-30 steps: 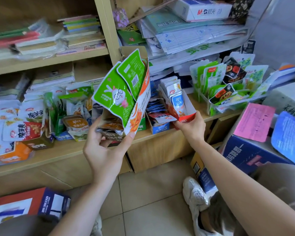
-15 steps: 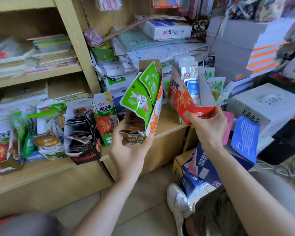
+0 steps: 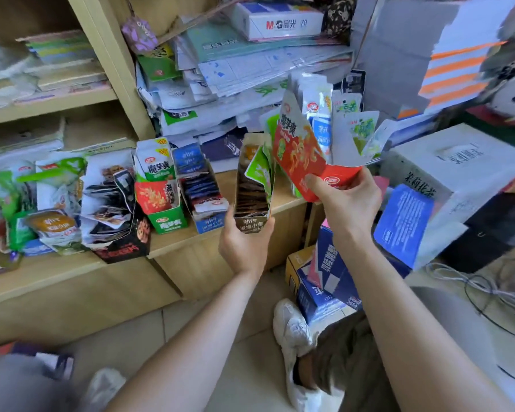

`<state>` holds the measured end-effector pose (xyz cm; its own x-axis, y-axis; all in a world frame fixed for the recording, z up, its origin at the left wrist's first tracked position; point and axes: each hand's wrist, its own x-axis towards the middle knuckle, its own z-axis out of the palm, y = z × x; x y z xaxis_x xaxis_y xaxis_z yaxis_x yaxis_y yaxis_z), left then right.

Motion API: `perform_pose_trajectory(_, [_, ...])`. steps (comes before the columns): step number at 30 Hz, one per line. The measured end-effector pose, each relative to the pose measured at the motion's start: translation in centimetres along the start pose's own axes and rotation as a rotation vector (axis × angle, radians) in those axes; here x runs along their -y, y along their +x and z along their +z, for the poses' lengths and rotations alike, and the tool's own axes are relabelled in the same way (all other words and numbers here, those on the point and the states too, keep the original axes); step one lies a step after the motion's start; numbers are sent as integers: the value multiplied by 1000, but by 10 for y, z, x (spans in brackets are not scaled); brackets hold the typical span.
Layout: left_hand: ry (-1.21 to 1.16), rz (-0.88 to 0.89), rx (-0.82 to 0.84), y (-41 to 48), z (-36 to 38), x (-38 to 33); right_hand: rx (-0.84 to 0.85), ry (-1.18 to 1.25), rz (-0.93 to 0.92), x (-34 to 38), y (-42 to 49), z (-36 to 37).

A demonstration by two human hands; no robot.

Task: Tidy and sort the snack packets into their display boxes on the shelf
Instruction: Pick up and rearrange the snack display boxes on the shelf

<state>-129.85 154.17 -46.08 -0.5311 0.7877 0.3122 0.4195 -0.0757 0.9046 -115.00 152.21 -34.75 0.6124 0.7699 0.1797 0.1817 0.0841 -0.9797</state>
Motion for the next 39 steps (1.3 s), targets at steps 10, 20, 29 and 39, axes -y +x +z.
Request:
perform_pose_trajectory(10, [224,-56,216,18,16,38,52,5,12,1,-1,3])
perform_pose_trajectory(20, [84,-117,-42,24,-54,68,83,30,37,0,-11,16])
perform_pose_trajectory(29, [280,67,74,76,-52,77,49,-2,-49,12,5,14])
perform_pose_trajectory(39, [139,148,269,87,-53,93,-27,45,-51,19,29,15])
